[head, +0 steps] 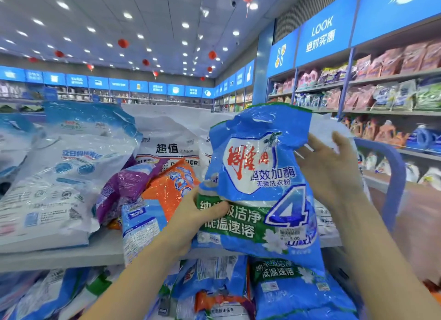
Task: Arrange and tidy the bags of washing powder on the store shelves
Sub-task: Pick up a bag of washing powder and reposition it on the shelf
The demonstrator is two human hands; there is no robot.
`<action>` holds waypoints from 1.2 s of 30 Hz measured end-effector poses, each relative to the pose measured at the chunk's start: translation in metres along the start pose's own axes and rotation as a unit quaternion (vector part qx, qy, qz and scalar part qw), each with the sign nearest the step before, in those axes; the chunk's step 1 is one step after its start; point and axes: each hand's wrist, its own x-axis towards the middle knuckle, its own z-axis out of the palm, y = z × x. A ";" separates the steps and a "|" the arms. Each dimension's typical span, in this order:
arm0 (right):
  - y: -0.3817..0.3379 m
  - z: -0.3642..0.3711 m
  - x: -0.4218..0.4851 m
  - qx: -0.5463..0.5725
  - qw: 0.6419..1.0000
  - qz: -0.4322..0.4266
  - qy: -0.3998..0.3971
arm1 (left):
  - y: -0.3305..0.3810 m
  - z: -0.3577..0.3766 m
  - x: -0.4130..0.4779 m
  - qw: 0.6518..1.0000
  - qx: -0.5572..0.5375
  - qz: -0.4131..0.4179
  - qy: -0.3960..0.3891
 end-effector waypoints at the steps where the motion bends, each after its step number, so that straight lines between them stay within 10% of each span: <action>1: -0.004 0.005 -0.005 -0.021 0.999 0.029 -0.013 | 0.001 -0.004 -0.001 0.999 0.013 0.010 0.031; 10: 0.011 0.012 0.011 -0.298 0.934 -0.121 0.156 | -0.004 -0.021 -0.020 0.983 0.178 0.006 0.051; 17: 0.024 0.003 0.022 -0.407 0.901 -0.116 0.100 | -0.018 -0.043 -0.033 0.979 0.150 -0.048 0.128; 22: 0.016 0.052 0.039 -0.619 0.745 -0.247 -0.007 | -0.024 -0.049 -0.041 0.976 0.153 -0.049 0.145; 25: 0.042 0.093 0.055 -0.722 0.664 -0.152 -0.123 | -0.018 -0.051 -0.049 0.975 0.152 -0.054 0.155; 29: 0.069 0.118 0.079 -0.651 0.731 -0.038 -0.200 | -0.005 -0.068 -0.066 0.972 0.148 -0.062 0.171; 33: 0.096 0.155 0.085 -0.571 0.795 -0.140 -0.148 | 0.012 -0.103 -0.090 0.964 0.158 -0.052 0.208; 36: 0.127 0.203 0.082 -0.567 0.778 -0.233 -0.137 | 0.031 -0.132 -0.115 0.959 0.166 -0.042 0.227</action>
